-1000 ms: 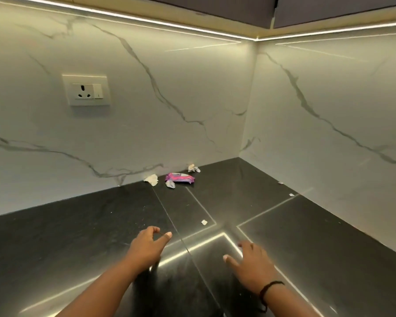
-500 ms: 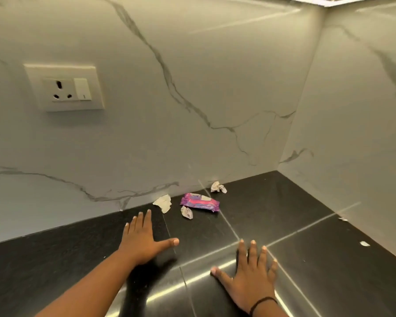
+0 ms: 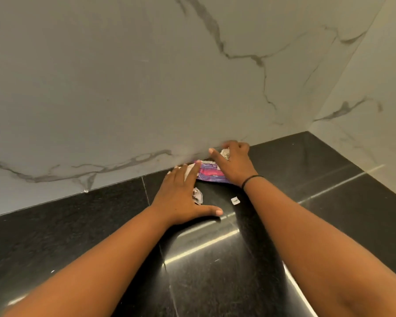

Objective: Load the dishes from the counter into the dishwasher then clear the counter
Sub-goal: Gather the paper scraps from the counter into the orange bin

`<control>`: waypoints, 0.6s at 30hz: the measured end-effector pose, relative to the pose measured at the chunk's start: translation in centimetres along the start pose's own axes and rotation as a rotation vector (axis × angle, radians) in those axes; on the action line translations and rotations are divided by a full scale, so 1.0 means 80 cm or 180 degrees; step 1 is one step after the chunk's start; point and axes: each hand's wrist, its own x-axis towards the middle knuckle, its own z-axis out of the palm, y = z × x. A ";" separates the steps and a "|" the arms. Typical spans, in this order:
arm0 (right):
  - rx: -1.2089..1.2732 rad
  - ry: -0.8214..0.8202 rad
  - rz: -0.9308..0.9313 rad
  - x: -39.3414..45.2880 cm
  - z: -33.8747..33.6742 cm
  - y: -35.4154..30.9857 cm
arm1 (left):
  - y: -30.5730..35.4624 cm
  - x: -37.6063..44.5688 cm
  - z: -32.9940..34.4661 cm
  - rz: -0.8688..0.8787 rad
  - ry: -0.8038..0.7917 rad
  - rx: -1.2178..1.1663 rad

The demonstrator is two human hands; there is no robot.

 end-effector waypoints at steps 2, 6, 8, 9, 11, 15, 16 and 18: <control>0.0086 -0.0138 -0.0181 -0.007 -0.001 -0.004 | 0.008 0.016 0.006 0.0082 0.0051 0.0120; 0.0107 -0.0787 -0.0598 -0.057 -0.011 -0.031 | 0.026 0.036 0.005 0.0109 0.0026 0.0073; 0.0169 -0.0788 -0.0616 -0.097 -0.016 -0.030 | 0.041 0.025 0.005 0.0403 0.0120 -0.0071; 0.0112 -0.0692 -0.0657 -0.121 -0.019 -0.024 | 0.052 0.011 0.007 0.0547 0.0155 -0.0189; -0.0011 -0.0496 -0.0788 -0.169 -0.026 -0.007 | 0.076 -0.025 0.018 0.0749 0.0272 -0.0370; 0.0388 -0.0256 -0.0496 -0.287 -0.039 0.002 | 0.131 -0.114 0.042 0.0880 0.0360 -0.0493; 0.0735 -0.0147 -0.0305 -0.310 -0.037 -0.005 | 0.141 -0.131 0.046 0.0820 0.0342 -0.0653; 0.1681 0.0309 0.0252 -0.346 -0.036 -0.022 | 0.168 -0.162 0.046 0.0709 0.0219 -0.1307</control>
